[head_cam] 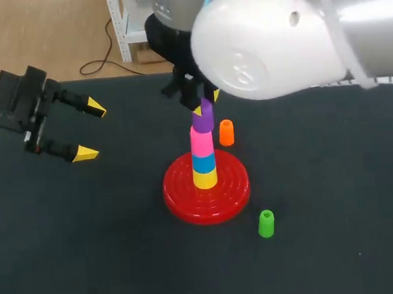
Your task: Pick up and stack the cylinders on the red base in this order: pink,purple,orange,green
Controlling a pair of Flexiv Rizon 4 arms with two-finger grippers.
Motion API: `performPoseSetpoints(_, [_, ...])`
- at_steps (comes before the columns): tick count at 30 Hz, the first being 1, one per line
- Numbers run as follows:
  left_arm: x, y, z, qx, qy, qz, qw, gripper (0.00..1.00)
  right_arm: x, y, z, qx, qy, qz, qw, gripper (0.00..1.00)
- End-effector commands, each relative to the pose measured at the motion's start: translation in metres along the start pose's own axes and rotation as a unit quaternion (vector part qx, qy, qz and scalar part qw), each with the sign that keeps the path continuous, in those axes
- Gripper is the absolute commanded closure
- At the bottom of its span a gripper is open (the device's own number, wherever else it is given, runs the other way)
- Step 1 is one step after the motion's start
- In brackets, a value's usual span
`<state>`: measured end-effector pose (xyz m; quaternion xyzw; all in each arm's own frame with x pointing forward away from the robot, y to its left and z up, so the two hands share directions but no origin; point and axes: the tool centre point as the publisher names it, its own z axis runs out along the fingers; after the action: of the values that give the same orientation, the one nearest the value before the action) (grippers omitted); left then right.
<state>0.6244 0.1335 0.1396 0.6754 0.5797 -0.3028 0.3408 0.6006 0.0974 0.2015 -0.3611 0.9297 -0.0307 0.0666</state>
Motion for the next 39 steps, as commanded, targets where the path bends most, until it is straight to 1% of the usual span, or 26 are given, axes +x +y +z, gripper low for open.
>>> performPoseSetpoints(1, [0.0012,0.0002,-0.0001,0.0,-0.001,0.002,1.0,0.0,-0.0054,0.0009,0.0004,-0.001,0.006,-0.001,1.0,1.0])
performPoseSetpoints(9, [0.0012,0.0002,-0.0001,0.0,-0.001,0.002,1.0,0.0,-0.006,0.0025,0.0026,-0.006,0.014,-0.002,1.0,1.0])
performPoseSetpoints(21, [0.0012,0.0002,-0.0001,0.0,-0.001,0.002,1.0,0.0,0.0024,0.0005,0.0073,-0.01,0.021,0.001,1.0,1.0])
performPoseSetpoints(39, [0.0012,0.0002,-0.0001,0.0,-0.001,0.002,1.0,0.0,-0.0001,0.0064,0.0103,-0.008,0.02,-0.002,1.0,1.0])
